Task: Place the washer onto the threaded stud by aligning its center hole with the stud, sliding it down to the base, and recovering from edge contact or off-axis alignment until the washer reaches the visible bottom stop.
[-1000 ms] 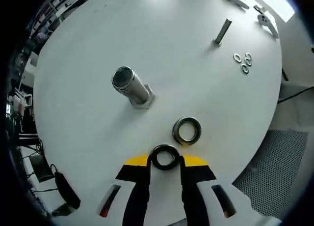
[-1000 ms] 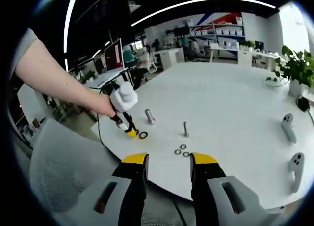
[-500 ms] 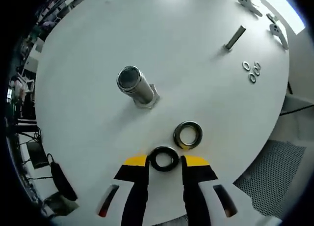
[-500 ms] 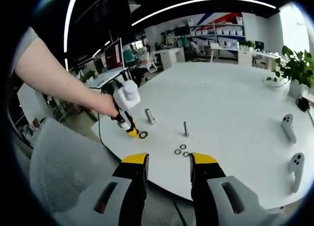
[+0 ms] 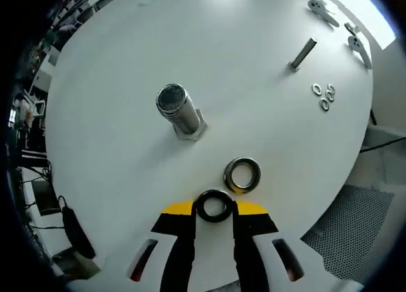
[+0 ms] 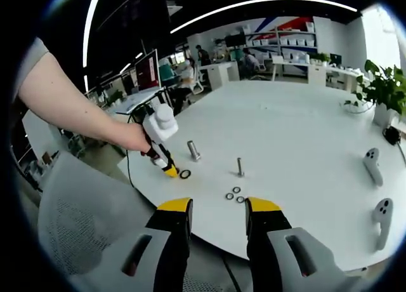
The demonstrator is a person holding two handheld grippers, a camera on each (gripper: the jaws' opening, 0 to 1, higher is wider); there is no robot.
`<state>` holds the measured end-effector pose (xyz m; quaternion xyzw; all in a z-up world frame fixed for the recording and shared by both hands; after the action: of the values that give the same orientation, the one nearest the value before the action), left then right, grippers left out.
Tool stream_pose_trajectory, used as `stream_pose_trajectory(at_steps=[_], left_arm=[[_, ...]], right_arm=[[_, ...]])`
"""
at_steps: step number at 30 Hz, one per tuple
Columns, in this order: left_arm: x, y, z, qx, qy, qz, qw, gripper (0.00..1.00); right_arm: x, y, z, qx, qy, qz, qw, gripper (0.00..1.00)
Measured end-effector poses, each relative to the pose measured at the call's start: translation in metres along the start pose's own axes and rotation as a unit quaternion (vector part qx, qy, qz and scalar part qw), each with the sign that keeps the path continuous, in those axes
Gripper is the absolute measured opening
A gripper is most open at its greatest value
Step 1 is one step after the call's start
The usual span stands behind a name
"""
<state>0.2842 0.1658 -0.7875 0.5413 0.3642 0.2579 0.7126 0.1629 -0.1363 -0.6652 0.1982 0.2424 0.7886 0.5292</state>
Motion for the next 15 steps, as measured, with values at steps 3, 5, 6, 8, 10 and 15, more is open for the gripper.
stream_pose_trajectory(at_steps=[3,5,6,8,10,15], left_arm=[[-0.0003,0.0002,-0.0007,-0.007,-0.003,-0.001,1.0000,0.19],[-0.0007,0.0002,-0.0010,-0.007,-0.012,-0.003,0.9999,0.19],[-0.0004,0.0002,-0.0007,-0.006,-0.015,-0.004,0.9999,0.19],[-0.0011,0.0005,-0.0008,-0.005,-0.019,-0.006,0.9998,0.19],[-0.0009,0.0007,-0.0005,-0.002,-0.022,-0.007,0.9997,0.19],[-0.0008,0.0008,0.0003,-0.001,-0.039,-0.002,0.9993,0.19]], right_arm=[[-0.0006,0.0005,0.0001,-0.002,-0.003,-0.001,1.0000,0.35],[-0.0006,0.0006,-0.0001,-0.002,-0.003,-0.001,1.0000,0.35],[-0.0006,0.0005,-0.0001,-0.002,-0.002,-0.001,1.0000,0.35],[-0.0006,0.0001,0.0001,-0.002,-0.002,0.000,1.0000,0.35],[-0.0003,0.0003,-0.0001,-0.001,-0.002,0.001,1.0000,0.35],[-0.0007,0.0002,0.0004,-0.003,-0.004,0.000,1.0000,0.35]])
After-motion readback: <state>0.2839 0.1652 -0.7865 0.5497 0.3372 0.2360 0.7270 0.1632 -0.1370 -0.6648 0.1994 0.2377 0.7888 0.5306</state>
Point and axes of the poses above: the point that each gripper's makers call its tool centre point, and the gripper's own axes: y roughly backward along the fingers, x roughly to its left, z roughly out of its top, the point moved 9 cm from there along y, roughly backward along the fingers, and after that the axes turned 14 degrees about -z, right-handed, at the moved point
